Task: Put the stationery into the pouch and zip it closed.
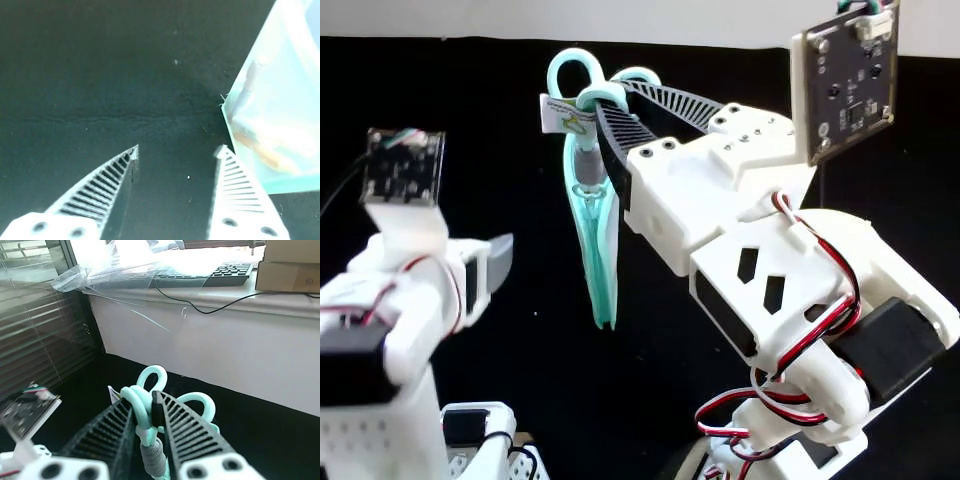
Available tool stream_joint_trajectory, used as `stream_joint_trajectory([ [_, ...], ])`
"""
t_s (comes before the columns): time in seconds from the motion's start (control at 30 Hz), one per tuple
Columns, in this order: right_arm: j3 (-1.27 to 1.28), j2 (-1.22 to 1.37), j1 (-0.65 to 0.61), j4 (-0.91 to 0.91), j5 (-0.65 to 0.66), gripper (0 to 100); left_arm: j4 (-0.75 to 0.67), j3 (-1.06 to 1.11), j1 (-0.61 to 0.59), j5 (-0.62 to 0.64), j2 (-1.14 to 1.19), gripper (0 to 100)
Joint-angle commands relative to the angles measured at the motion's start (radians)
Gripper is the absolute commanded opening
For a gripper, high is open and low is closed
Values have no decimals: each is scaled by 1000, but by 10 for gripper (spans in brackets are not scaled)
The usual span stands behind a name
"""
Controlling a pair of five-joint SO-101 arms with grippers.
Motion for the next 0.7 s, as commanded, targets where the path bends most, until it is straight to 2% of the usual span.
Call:
stream_joint_trajectory([
  [0.0, -27, 2, -10, -7, -61, 7, 11, -31, 13, -3, -67, 274],
  [0.13, -27, 2, -10, -10, -81, 7, 9, -35, 81, -2, -133, 274],
  [0.37, -21, 4, -10, -10, -83, 7, 3, -33, 311, 31, -193, 274],
  [0.5, -21, 4, -10, -10, -81, 7, -44, -31, 348, 149, -191, 274],
  [0.67, -21, 4, -10, -8, -81, 7, -106, -27, 352, 215, -191, 274],
])
